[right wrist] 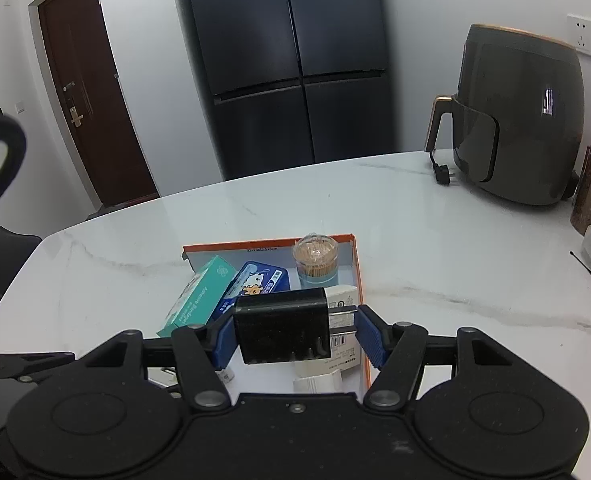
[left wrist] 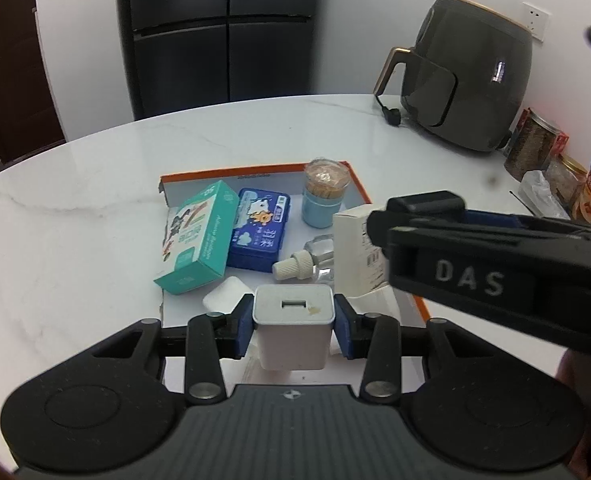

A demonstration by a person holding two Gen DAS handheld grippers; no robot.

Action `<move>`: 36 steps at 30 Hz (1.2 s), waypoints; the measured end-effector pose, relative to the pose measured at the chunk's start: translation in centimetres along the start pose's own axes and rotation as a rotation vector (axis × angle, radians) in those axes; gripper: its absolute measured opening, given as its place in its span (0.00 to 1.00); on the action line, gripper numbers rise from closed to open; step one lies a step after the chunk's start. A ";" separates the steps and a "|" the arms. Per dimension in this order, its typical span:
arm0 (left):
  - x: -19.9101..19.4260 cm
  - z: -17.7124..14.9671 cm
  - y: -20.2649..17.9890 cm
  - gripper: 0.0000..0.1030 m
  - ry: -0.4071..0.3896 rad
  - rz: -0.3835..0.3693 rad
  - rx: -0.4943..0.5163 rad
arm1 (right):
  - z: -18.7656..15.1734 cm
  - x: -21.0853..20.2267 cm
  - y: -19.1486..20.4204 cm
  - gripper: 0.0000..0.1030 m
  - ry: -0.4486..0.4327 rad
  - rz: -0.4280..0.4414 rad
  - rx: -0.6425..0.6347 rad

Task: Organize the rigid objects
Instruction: 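Carry the white and black plug adapters over the tray, then open the left gripper to drop the white adapter while the right releases the black adapter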

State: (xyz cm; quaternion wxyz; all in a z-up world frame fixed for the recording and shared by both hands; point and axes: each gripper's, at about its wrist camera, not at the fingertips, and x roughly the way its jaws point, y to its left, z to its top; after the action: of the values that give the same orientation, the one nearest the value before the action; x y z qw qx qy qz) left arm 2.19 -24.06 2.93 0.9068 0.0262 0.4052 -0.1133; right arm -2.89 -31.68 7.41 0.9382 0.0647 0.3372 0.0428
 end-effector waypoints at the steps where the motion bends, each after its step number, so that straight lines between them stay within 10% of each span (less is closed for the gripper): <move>1: 0.0 0.0 -0.1 0.40 -0.002 -0.006 0.002 | 0.0 0.1 0.0 0.72 0.001 0.001 0.000; 26: 0.6 1.2 -2.2 0.38 -0.015 -0.050 0.002 | 0.1 -2.6 -3.0 0.74 -0.089 -0.033 0.038; 36: -3.6 0.4 -2.0 1.00 -0.044 0.008 0.015 | -1.7 -7.5 -5.2 0.76 -0.122 -0.109 0.101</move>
State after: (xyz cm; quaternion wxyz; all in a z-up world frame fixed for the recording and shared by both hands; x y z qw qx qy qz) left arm -0.34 -25.41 5.99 0.9156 0.0320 0.3844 -0.1133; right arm -9.52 -37.58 10.05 0.9536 0.0957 0.2840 -0.0294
